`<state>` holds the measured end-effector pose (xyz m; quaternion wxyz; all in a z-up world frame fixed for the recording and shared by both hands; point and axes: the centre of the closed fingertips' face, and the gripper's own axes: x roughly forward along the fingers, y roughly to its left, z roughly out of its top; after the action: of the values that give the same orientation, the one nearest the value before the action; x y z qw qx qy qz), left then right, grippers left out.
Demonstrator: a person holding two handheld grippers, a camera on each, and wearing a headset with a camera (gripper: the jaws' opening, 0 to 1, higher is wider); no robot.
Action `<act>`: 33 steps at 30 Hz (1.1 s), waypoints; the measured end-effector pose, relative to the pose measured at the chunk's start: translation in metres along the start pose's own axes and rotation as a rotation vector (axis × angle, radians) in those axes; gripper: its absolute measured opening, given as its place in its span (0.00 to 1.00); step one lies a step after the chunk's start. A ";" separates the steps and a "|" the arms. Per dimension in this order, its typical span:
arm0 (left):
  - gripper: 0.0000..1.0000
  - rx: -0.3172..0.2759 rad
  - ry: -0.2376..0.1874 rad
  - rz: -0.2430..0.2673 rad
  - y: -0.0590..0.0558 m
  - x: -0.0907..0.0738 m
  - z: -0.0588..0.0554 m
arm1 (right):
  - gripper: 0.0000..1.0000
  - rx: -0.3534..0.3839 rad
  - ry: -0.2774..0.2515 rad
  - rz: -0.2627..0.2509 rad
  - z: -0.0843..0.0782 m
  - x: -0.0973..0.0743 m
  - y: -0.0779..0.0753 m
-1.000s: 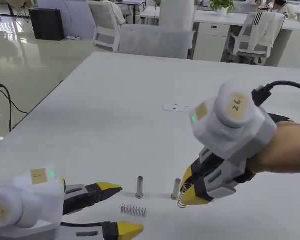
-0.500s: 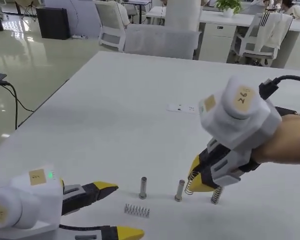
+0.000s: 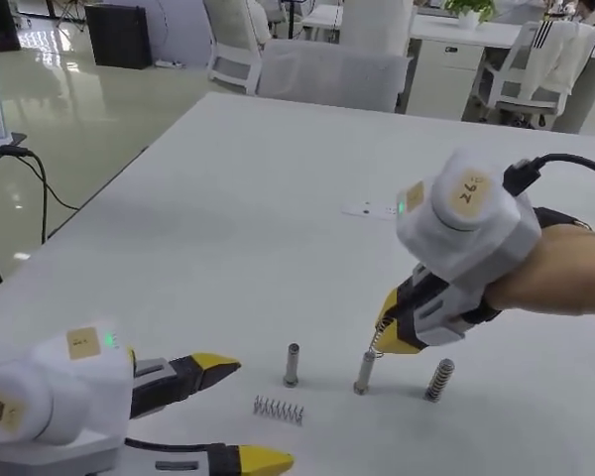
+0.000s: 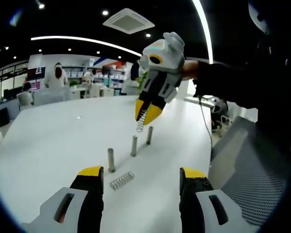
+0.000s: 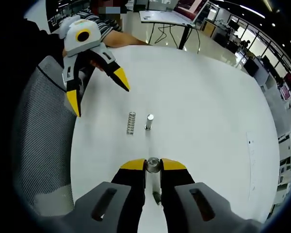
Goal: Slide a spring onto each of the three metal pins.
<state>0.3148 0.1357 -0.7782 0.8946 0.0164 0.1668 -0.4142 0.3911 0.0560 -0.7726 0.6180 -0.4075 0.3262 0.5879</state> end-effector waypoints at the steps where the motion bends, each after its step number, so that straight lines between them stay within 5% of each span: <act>1: 0.59 0.000 -0.001 0.001 0.000 0.000 0.000 | 0.08 0.004 -0.003 0.003 0.000 0.001 -0.001; 33: 0.56 0.002 0.006 -0.006 -0.001 0.001 0.000 | 0.08 0.025 0.031 0.033 -0.011 0.028 -0.004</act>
<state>0.3148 0.1344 -0.7784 0.8929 0.0181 0.1689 -0.4171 0.3986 0.0588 -0.8016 0.6079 -0.4033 0.3500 0.5875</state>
